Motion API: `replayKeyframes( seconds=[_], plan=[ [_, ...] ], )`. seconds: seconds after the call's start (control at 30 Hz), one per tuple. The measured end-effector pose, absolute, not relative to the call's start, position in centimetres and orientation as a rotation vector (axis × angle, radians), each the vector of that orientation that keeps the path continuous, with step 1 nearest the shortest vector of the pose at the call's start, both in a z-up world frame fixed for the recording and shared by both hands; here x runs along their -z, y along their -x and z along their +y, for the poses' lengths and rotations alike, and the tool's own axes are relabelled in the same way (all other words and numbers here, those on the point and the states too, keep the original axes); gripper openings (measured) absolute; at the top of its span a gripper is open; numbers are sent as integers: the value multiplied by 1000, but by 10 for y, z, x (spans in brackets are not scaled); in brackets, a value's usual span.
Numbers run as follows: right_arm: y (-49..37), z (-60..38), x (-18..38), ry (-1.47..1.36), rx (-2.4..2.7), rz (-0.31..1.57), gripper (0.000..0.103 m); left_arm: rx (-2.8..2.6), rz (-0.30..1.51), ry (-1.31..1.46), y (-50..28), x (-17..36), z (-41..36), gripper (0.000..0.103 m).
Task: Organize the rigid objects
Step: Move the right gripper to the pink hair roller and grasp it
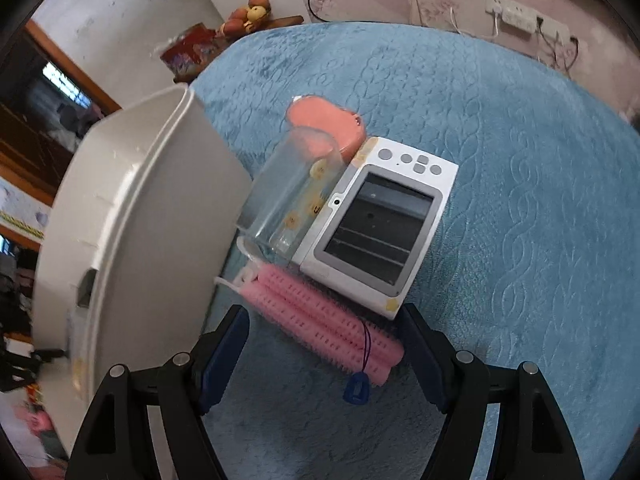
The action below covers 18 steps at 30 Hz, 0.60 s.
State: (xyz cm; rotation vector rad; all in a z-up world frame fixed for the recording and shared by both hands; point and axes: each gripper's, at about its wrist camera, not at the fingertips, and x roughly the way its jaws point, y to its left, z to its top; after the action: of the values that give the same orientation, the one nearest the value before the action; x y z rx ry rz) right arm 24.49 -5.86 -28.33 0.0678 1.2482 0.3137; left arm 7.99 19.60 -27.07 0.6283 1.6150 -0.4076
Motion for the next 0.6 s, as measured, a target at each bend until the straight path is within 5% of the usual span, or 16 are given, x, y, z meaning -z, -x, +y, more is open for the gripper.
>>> replayKeyframes(
  seconds=[0.2,0.4,0.6],
  plan=[
    [-237,-41,285,64,-298,1271,75,406,1612,-625,-80,271,198,23],
    [-229,-34,286,209,-248,1287,48,415,1601,-639,-78,270,197,23],
    [-230,-33,284,161,-175,1327,37,414,1573,-619,-74,267,200,23]
  ],
)
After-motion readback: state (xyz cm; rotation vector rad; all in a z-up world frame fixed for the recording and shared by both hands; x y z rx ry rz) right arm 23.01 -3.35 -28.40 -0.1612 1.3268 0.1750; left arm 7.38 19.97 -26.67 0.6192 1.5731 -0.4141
